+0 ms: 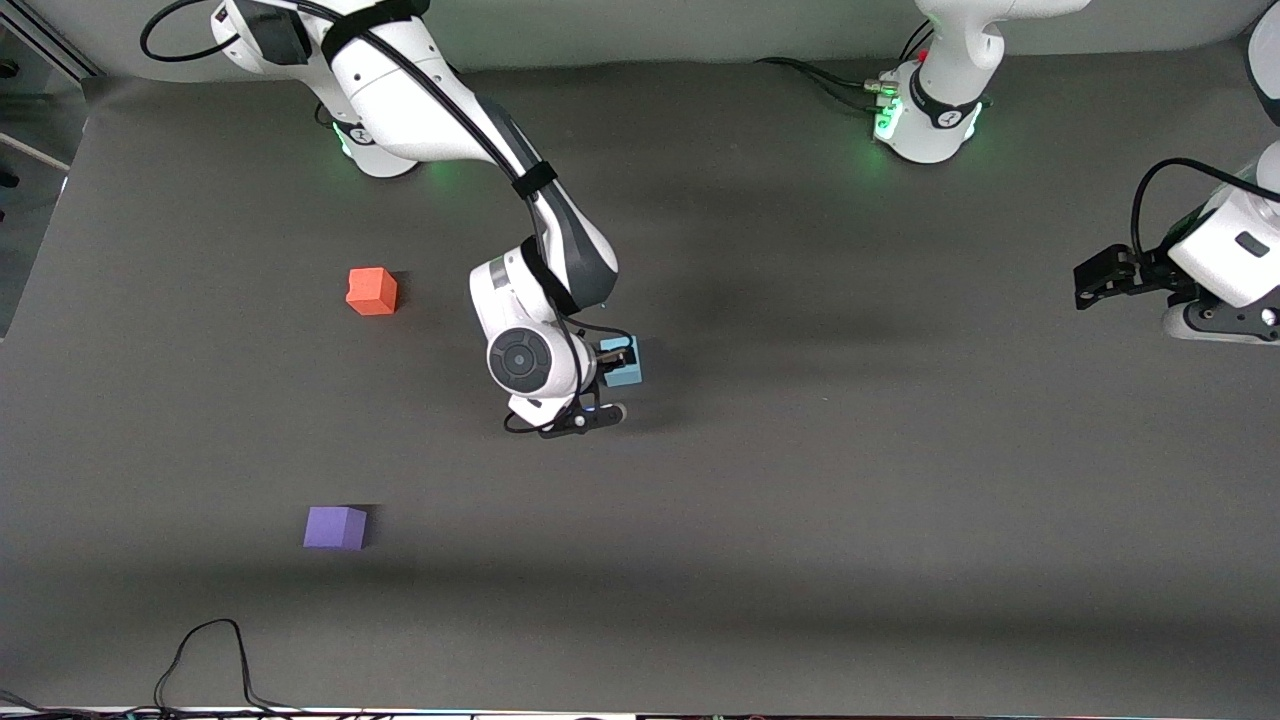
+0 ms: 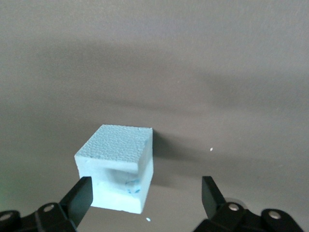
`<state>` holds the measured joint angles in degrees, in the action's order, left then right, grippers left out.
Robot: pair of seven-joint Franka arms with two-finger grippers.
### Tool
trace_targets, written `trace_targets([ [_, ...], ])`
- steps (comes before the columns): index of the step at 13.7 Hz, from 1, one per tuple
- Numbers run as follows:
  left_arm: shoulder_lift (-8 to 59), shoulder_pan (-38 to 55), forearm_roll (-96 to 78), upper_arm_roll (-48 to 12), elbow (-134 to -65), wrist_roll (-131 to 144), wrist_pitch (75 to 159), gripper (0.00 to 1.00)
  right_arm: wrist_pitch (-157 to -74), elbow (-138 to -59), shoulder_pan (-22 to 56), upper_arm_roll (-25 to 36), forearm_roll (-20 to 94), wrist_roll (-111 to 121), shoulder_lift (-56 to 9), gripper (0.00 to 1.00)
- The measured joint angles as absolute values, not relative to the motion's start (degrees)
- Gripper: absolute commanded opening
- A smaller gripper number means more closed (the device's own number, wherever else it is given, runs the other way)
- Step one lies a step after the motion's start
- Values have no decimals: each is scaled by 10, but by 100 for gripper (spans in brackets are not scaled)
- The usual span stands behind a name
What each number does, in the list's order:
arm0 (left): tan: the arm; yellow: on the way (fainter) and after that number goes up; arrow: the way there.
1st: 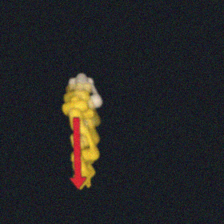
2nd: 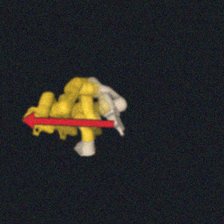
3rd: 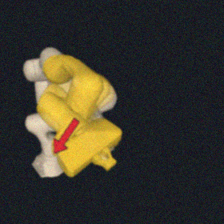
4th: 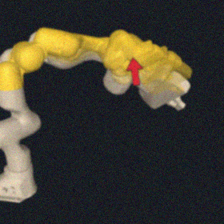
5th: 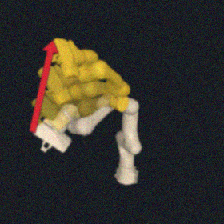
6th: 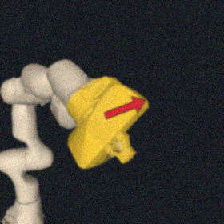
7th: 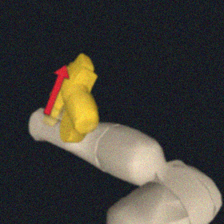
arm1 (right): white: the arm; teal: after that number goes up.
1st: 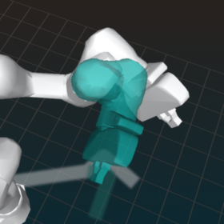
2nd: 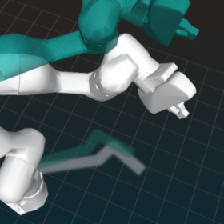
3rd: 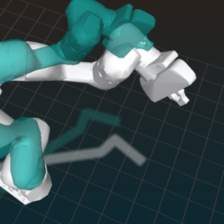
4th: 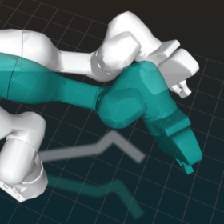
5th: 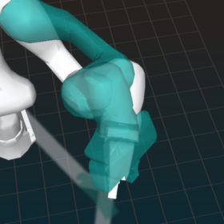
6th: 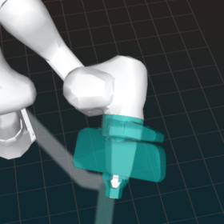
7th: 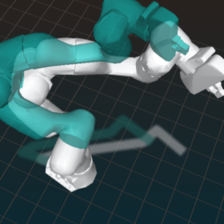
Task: Place blue block between orange and purple blocks
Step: 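Grasp the blue block with the right gripper, then lift and carry the blue block with the right gripper toward the orange block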
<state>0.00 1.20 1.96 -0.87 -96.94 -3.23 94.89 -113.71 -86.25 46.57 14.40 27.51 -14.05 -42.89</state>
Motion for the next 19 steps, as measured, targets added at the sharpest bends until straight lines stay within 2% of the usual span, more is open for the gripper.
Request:
trace_targets([
  [7, 0, 11, 20, -10, -969, -32, 949, 100, -1160, -863, 499, 138, 276, -225, -440, 100],
  [8, 0, 11, 20, -10, -969, -32, 949, 100, -1170, -863, 499, 138, 276, -225, -448, 97],
  [11, 0, 8, 20, -11, -969, -32, 949, 100, -1185, -862, 499, 138, 276, -225, -468, 73],
  [13, 0, 3, 20, -15, -969, -32, 949, 100, -1186, -862, 499, 138, 276, -225, -470, 53],
  [14, 0, 1, 19, -18, -969, -32, 949, 100, -1186, -861, 499, 138, 276, -226, -470, 48],
  [19, 1, -1, 11, -24, -969, -32, 949, 100, -1182, -853, 497, 145, 276, -240, -464, 47],
])
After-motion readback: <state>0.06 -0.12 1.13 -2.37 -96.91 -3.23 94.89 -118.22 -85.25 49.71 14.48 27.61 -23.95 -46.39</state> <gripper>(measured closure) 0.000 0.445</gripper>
